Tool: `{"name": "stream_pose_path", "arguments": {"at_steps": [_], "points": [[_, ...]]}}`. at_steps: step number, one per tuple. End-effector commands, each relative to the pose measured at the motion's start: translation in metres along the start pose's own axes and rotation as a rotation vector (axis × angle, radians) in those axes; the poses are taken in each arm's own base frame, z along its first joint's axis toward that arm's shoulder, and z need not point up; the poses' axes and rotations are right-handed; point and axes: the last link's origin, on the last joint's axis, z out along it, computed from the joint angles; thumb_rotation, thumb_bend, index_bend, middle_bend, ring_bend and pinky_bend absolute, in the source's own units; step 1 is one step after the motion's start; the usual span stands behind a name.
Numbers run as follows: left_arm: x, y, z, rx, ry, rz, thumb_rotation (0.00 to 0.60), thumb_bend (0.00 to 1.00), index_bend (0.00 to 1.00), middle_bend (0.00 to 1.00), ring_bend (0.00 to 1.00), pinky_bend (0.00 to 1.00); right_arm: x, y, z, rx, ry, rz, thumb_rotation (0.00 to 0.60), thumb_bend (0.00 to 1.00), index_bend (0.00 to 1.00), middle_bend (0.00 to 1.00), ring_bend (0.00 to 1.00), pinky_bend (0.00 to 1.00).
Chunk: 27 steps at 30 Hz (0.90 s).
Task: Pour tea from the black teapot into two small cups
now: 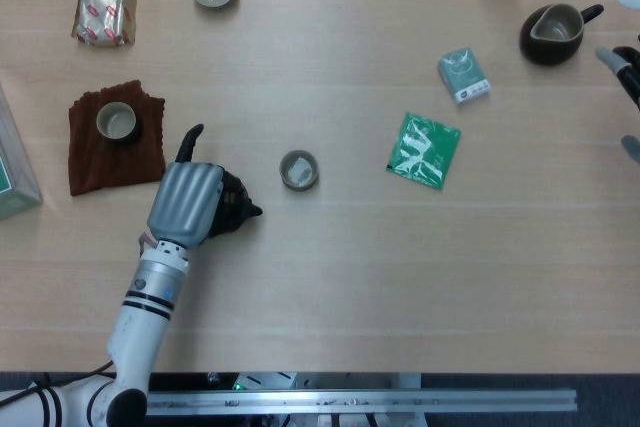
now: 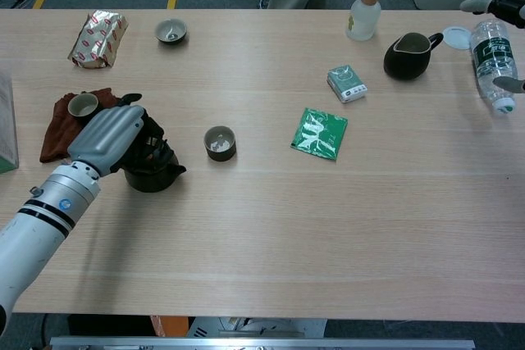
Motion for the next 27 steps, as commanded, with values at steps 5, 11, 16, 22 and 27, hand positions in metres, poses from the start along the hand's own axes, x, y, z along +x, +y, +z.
{"name": "stream_pose_path", "arguments": {"at_steps": [5, 11, 16, 22, 27], "points": [[0.002, -0.002, 0.000, 0.002, 0.000, -0.006, 0.600, 0.39, 0.75, 0.76, 0.58, 0.04, 0.000, -0.001, 0.001, 0.000, 0.001, 0.001, 0.600, 0.24, 0.09, 0.16, 0.03, 0.10], [0.005, -0.004, -0.001, 0.006, -0.003, -0.017, 0.600, 0.39, 0.71, 0.72, 0.54, 0.04, 0.001, -0.001, 0.002, 0.001, 0.001, 0.001, 0.600, 0.24, 0.09, 0.16, 0.03, 0.10], [0.007, -0.006, 0.000, 0.012, -0.014, -0.030, 0.600, 0.39, 0.68, 0.69, 0.52, 0.04, 0.001, -0.002, 0.004, 0.001, 0.000, 0.001, 0.600, 0.24, 0.09, 0.16, 0.03, 0.10], [0.010, -0.007, 0.002, 0.015, -0.027, -0.055, 0.600, 0.39, 0.66, 0.65, 0.49, 0.04, 0.001, -0.002, 0.004, -0.003, -0.004, -0.001, 0.600, 0.24, 0.09, 0.16, 0.03, 0.10], [0.011, -0.009, 0.002, 0.020, -0.037, -0.068, 0.600, 0.39, 0.64, 0.63, 0.48, 0.04, 0.002, -0.002, 0.004, -0.007, -0.006, -0.003, 0.600, 0.24, 0.09, 0.16, 0.03, 0.10]]}}
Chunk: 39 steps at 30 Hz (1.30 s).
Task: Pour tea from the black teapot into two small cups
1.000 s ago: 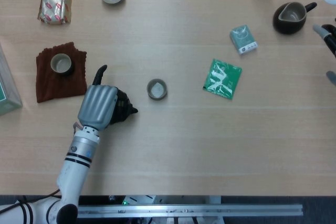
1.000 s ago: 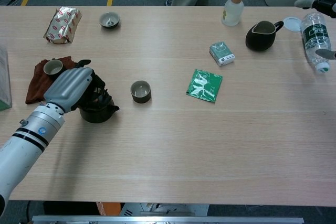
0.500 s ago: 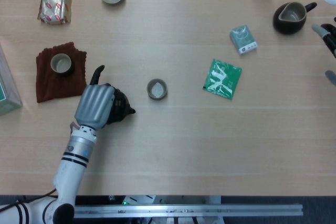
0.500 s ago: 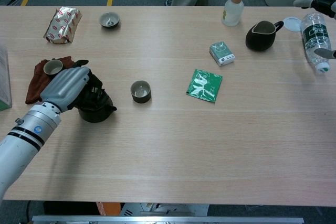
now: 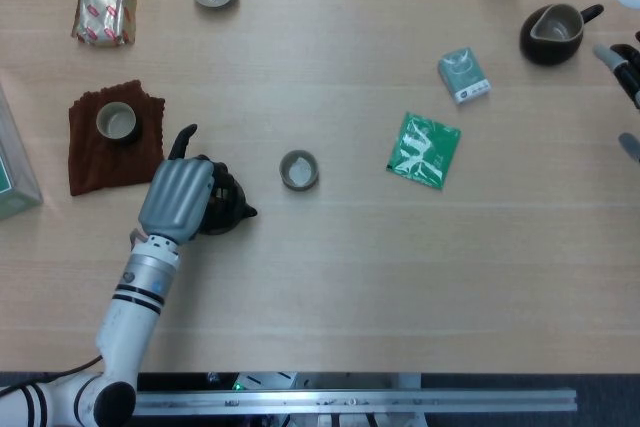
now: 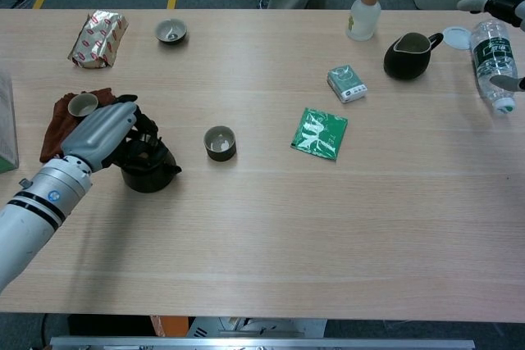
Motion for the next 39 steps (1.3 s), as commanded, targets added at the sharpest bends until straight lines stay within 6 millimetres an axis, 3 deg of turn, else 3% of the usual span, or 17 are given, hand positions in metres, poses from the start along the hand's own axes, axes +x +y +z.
{"name": "stream_pose_path", "arguments": {"at_steps": [1, 17, 32, 36, 39], "points": [[0.0005, -0.0009, 0.0000, 0.002, -0.003, -0.002, 0.600, 0.39, 0.64, 0.63, 0.48, 0.04, 0.0004, 0.0000, 0.0000, -0.001, 0.000, -0.001, 0.600, 0.24, 0.09, 0.16, 0.03, 0.10], [0.0024, -0.0074, -0.0013, 0.014, -0.009, 0.000, 0.577, 0.39, 0.54, 0.58, 0.44, 0.04, 0.0028, -0.0009, 0.0002, -0.002, 0.001, -0.004, 0.600, 0.24, 0.09, 0.16, 0.03, 0.10], [0.0064, -0.0085, -0.0027, 0.019, -0.029, -0.005, 0.481, 0.39, 0.43, 0.50, 0.38, 0.04, 0.0050, 0.0000, 0.0009, -0.007, 0.005, -0.002, 0.600, 0.24, 0.09, 0.16, 0.03, 0.10], [0.0084, -0.0076, -0.0030, 0.016, -0.028, -0.007, 0.406, 0.39, 0.42, 0.47, 0.35, 0.04, 0.0051, -0.0002, 0.0012, -0.005, 0.005, -0.003, 0.600, 0.24, 0.09, 0.16, 0.03, 0.10], [0.0104, -0.0063, -0.0035, 0.010, -0.027, -0.005, 0.393, 0.39, 0.41, 0.45, 0.33, 0.04, 0.0055, -0.0005, 0.0016, -0.004, 0.005, -0.001, 0.600, 0.24, 0.09, 0.16, 0.03, 0.10]]}}
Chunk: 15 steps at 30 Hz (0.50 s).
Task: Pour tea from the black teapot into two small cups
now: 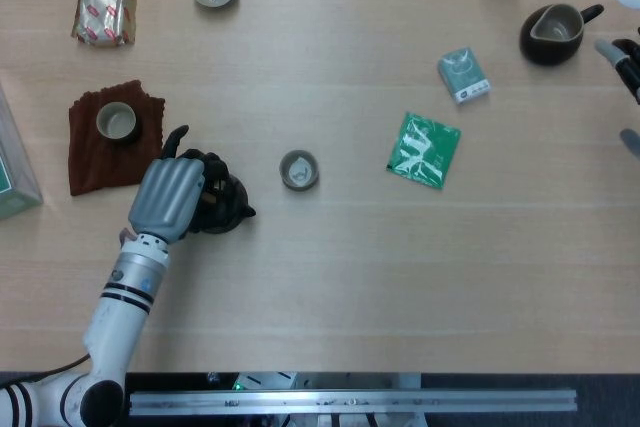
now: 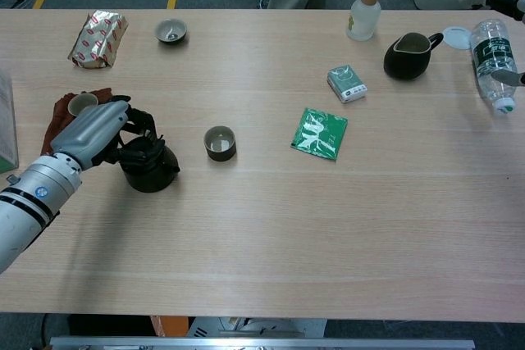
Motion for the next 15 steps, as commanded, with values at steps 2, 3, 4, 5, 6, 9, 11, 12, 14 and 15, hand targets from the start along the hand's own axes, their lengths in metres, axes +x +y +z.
{"name": "stream_pose_path", "arguments": {"at_steps": [2, 3, 4, 5, 6, 9, 11, 12, 14, 15], "points": [[0.002, 0.001, -0.001, -0.004, -0.004, 0.006, 0.382, 0.39, 0.39, 0.42, 0.30, 0.04, 0.000, 0.000, 0.000, 0.000, 0.001, 0.001, 0.600, 0.24, 0.09, 0.16, 0.03, 0.10], [0.003, 0.001, -0.002, -0.004, -0.008, 0.007, 0.375, 0.39, 0.38, 0.39, 0.27, 0.04, 0.000, 0.000, 0.000, 0.000, 0.000, 0.001, 0.600, 0.24, 0.09, 0.16, 0.03, 0.10], [0.003, 0.001, -0.002, -0.005, -0.012, 0.007, 0.370, 0.39, 0.36, 0.37, 0.25, 0.04, 0.000, 0.000, 0.000, 0.000, 0.001, 0.002, 0.600, 0.24, 0.09, 0.16, 0.03, 0.10], [0.004, 0.002, -0.002, -0.006, -0.017, 0.009, 0.368, 0.39, 0.34, 0.35, 0.23, 0.04, 0.000, 0.000, 0.001, 0.000, 0.001, 0.002, 0.600, 0.24, 0.09, 0.16, 0.03, 0.10], [0.004, 0.002, -0.003, -0.008, -0.019, 0.009, 0.367, 0.39, 0.31, 0.33, 0.20, 0.04, 0.000, 0.000, 0.001, 0.000, 0.001, 0.002, 0.600, 0.24, 0.09, 0.16, 0.03, 0.10], [0.006, 0.004, -0.003, -0.015, -0.020, 0.001, 0.365, 0.39, 0.24, 0.26, 0.14, 0.04, 0.000, 0.000, 0.000, -0.001, 0.001, 0.003, 0.600, 0.24, 0.09, 0.16, 0.03, 0.10], [0.007, 0.005, -0.003, -0.022, -0.018, -0.005, 0.365, 0.39, 0.21, 0.24, 0.12, 0.04, 0.001, 0.000, 0.000, -0.002, 0.002, 0.004, 0.600, 0.24, 0.09, 0.16, 0.03, 0.10], [0.008, 0.006, -0.003, -0.026, -0.015, -0.007, 0.365, 0.39, 0.21, 0.23, 0.12, 0.04, 0.001, 0.001, 0.000, -0.003, 0.003, 0.005, 0.600, 0.24, 0.09, 0.16, 0.03, 0.10], [0.010, 0.008, -0.003, -0.036, -0.007, -0.014, 0.375, 0.39, 0.20, 0.22, 0.12, 0.04, 0.001, 0.002, -0.001, -0.007, 0.005, 0.009, 0.600, 0.24, 0.09, 0.16, 0.03, 0.10], [0.012, 0.008, -0.004, -0.041, -0.004, -0.016, 0.389, 0.39, 0.20, 0.22, 0.12, 0.04, 0.001, 0.002, -0.001, -0.009, 0.006, 0.012, 0.600, 0.24, 0.09, 0.16, 0.03, 0.10]]}}
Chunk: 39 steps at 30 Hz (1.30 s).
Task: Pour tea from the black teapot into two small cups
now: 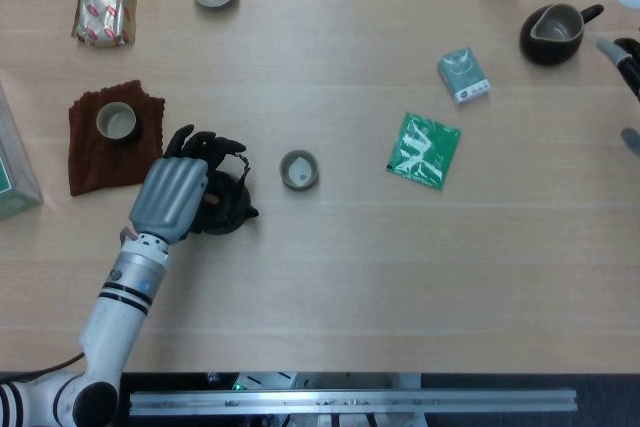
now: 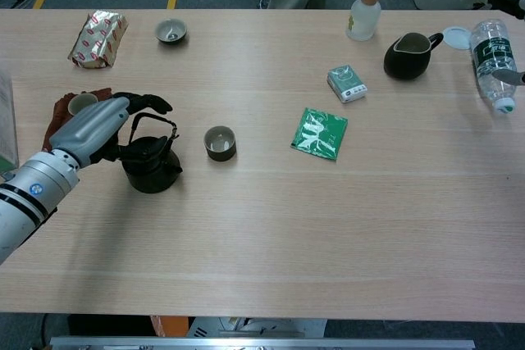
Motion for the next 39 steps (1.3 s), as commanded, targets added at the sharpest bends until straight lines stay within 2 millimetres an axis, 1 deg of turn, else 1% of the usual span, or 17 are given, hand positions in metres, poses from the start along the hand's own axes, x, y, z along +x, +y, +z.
{"name": "stream_pose_path", "arguments": {"at_steps": [1, 3, 4, 7, 10, 16, 22, 27, 32, 36, 39], "points": [[0.004, 0.002, -0.001, -0.013, 0.013, -0.008, 0.408, 0.39, 0.20, 0.22, 0.12, 0.04, 0.000, 0.002, -0.001, -0.006, 0.003, 0.009, 0.600, 0.24, 0.09, 0.16, 0.03, 0.10], [0.009, 0.003, -0.003, -0.024, 0.032, -0.013, 0.478, 0.39, 0.20, 0.22, 0.12, 0.04, 0.000, 0.004, -0.004, -0.015, 0.005, 0.019, 0.600, 0.24, 0.09, 0.16, 0.03, 0.10], [0.011, 0.003, -0.004, -0.028, 0.042, -0.013, 0.533, 0.39, 0.20, 0.22, 0.12, 0.04, 0.000, 0.006, -0.005, -0.020, 0.007, 0.024, 0.600, 0.24, 0.09, 0.16, 0.03, 0.10], [0.020, 0.001, -0.008, -0.040, 0.095, -0.004, 0.599, 0.39, 0.21, 0.22, 0.12, 0.04, -0.001, 0.011, -0.009, -0.038, 0.009, 0.042, 0.600, 0.24, 0.09, 0.16, 0.03, 0.10], [0.030, -0.005, -0.014, -0.043, 0.160, 0.039, 0.600, 0.39, 0.22, 0.23, 0.12, 0.04, -0.002, 0.018, -0.017, -0.063, 0.014, 0.063, 0.600, 0.24, 0.09, 0.16, 0.03, 0.10], [0.050, -0.028, -0.034, 0.002, 0.252, 0.128, 0.600, 0.39, 0.23, 0.24, 0.13, 0.04, -0.005, 0.037, -0.037, -0.127, 0.035, 0.100, 0.600, 0.24, 0.09, 0.17, 0.03, 0.10], [0.067, -0.056, -0.062, 0.090, 0.312, 0.189, 0.600, 0.39, 0.24, 0.25, 0.13, 0.04, -0.015, 0.051, -0.062, -0.200, 0.046, 0.129, 0.600, 0.24, 0.09, 0.17, 0.03, 0.10], [0.074, -0.073, -0.089, 0.158, 0.330, 0.223, 0.600, 0.39, 0.24, 0.25, 0.13, 0.04, -0.027, 0.057, -0.082, -0.241, 0.052, 0.137, 0.600, 0.24, 0.10, 0.17, 0.03, 0.10], [0.076, -0.081, -0.115, 0.205, 0.353, 0.237, 0.600, 0.39, 0.24, 0.25, 0.13, 0.04, -0.039, 0.059, -0.101, -0.288, 0.059, 0.120, 0.600, 0.24, 0.10, 0.17, 0.03, 0.10], [0.077, -0.081, -0.128, 0.218, 0.386, 0.225, 0.600, 0.39, 0.24, 0.25, 0.13, 0.04, -0.044, 0.062, -0.112, -0.317, 0.053, 0.138, 0.600, 0.24, 0.10, 0.17, 0.03, 0.10], [0.079, -0.082, -0.134, 0.220, 0.405, 0.205, 0.600, 0.39, 0.25, 0.25, 0.13, 0.04, -0.043, 0.064, -0.118, -0.332, 0.065, 0.152, 0.600, 0.24, 0.10, 0.17, 0.03, 0.10]]}}
